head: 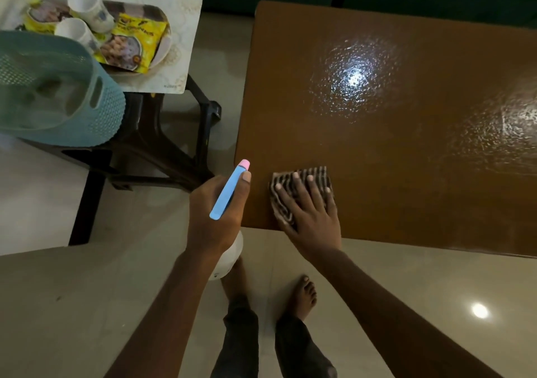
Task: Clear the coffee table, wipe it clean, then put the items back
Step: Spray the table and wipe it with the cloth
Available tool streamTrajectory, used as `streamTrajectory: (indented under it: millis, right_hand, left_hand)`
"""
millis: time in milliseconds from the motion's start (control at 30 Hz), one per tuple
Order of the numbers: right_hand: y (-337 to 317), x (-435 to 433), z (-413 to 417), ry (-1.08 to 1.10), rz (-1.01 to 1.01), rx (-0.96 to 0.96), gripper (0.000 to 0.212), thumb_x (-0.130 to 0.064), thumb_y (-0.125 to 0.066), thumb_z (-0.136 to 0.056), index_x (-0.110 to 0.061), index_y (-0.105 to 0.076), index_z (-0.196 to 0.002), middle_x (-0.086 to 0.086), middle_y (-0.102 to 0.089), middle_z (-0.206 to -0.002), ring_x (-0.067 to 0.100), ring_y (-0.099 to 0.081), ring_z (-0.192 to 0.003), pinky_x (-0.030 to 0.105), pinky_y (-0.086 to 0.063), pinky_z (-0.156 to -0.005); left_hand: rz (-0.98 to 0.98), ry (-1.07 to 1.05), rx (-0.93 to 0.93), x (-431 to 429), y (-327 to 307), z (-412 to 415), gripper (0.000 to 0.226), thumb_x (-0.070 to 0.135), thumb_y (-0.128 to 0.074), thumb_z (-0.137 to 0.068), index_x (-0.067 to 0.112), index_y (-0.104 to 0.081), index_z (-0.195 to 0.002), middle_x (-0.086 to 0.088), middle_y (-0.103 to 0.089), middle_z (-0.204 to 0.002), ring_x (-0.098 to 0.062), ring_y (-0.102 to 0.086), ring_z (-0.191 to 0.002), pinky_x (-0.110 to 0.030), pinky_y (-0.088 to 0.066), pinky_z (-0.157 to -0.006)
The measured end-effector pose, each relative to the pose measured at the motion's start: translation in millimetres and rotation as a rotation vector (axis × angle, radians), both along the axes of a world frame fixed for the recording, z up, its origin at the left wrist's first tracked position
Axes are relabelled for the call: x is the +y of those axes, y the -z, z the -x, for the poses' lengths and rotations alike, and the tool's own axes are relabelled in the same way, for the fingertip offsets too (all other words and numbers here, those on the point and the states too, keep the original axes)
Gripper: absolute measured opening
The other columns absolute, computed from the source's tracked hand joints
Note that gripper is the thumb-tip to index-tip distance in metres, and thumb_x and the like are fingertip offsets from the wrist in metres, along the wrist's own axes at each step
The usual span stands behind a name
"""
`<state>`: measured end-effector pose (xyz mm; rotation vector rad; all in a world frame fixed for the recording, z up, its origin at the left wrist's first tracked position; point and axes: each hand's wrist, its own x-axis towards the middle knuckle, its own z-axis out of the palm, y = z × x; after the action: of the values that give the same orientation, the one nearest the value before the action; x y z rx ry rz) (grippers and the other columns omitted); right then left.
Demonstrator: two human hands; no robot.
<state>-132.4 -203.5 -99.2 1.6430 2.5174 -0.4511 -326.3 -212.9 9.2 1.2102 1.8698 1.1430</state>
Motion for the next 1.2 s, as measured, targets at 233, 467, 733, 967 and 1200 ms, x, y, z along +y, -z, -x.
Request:
streamTrajectory:
  millis: [233,467,733,967,1200]
  right_hand:
    - [0.7,4.3,-73.8,-0.153,-0.011,-0.054,0.066,-0.060,-0.029,-0.096,-0.046,-0.006,-0.156,-0.010,-0.005,-0.166,0.019,-0.002,-0.154,0.054,-0.004,-0.122]
    - [-2.2,15.3,-107.1,0.304,0.022,-0.022,0.067,-0.058,-0.026,-0.094,-0.045,-0.006,-0.157,-0.013,0.000,-0.166,0.015,0.003,-0.154,0.043,0.000,-0.124]
    - [-11.6,30.7,-14.1,0.727,0.127,0.061,0.066,-0.057,-0.029,-0.100,-0.043,0.002,-0.156,-0.004,0.010,-0.167,0.021,0.015,-0.153,0.047,0.004,-0.123]
    - [5.0,5.0,-11.0,-0.104,0.066,0.096,0.067,-0.061,-0.032,-0.097,-0.047,-0.005,-0.156,-0.012,0.006,-0.165,0.015,0.011,-0.153,0.042,0.003,-0.123]
    - [0.9,8.5,-59.9,0.386,0.025,0.008,0.069,-0.060,-0.024,-0.093,-0.044,-0.003,-0.157,-0.011,0.003,-0.166,0.015,0.010,-0.153,0.042,0.000,-0.123]
  left_hand:
    - [-0.006,0.009,-0.018,7.2,-2.3,-13.2,0.040,0.051,-0.052,-0.087,0.014,-0.066,-0.083,-0.003,-0.061,-0.062,-0.018,-0.058,-0.051,-0.021,-0.049,-0.043]
    - [-0.070,0.012,-0.008,20.4,-2.2,-24.5,0.043,0.046,-0.053,-0.090,0.006,-0.067,-0.083,-0.005,-0.061,-0.063,-0.017,-0.057,-0.050,-0.014,-0.045,-0.044]
    - [-0.189,-0.017,0.032,30.9,-4.2,-28.2,0.054,0.052,-0.049,-0.093,0.002,-0.063,-0.078,-0.011,-0.060,-0.062,-0.020,-0.055,-0.048,-0.023,-0.047,-0.043]
    - [-0.261,-0.073,0.081,31.7,6.4,-24.0,0.058,0.053,-0.044,-0.097,0.000,-0.061,-0.079,-0.016,-0.059,-0.064,-0.022,-0.053,-0.047,-0.040,-0.049,-0.046]
    - [-0.344,-0.072,0.057,45.8,12.4,-34.6,0.062,0.051,-0.043,-0.098,-0.004,-0.060,-0.077,-0.018,-0.058,-0.062,-0.026,-0.052,-0.046,-0.044,-0.048,-0.045]
